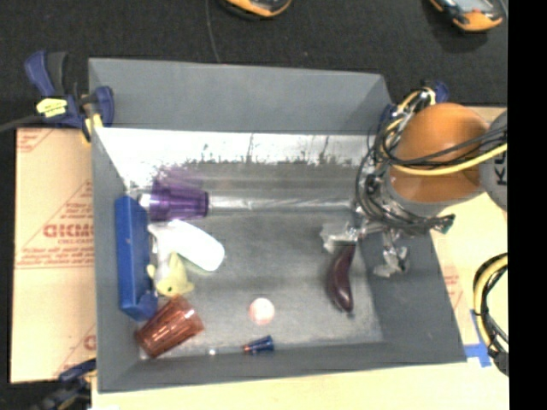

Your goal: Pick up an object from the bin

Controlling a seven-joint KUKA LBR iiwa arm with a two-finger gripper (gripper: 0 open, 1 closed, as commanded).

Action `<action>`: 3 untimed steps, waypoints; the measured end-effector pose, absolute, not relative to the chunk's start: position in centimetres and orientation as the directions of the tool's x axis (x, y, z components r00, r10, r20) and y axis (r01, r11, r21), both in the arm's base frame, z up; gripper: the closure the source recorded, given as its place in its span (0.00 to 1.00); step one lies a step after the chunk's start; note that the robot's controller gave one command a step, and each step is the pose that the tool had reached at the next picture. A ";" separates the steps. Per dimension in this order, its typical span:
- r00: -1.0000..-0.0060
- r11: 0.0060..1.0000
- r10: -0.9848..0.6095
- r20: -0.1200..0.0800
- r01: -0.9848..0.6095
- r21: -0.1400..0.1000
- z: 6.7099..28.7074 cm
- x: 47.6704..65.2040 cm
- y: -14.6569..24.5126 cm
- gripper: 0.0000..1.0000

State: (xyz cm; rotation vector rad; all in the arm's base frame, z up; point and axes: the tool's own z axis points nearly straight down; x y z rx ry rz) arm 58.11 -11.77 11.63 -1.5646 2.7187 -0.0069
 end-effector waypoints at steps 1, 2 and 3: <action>-0.320 0.320 -0.947 -0.009 -0.947 -0.022 7.2 58.5 -11.2 0.00; 0.040 -0.040 -0.999 0.005 -0.999 -0.019 7.2 57.6 -9.8 1.00; 0.039 -0.039 -0.999 0.004 -0.999 -0.019 7.2 57.6 -9.8 1.00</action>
Offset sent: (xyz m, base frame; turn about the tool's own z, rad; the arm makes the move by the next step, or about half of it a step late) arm -0.0066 0.0207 -0.0463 -0.5737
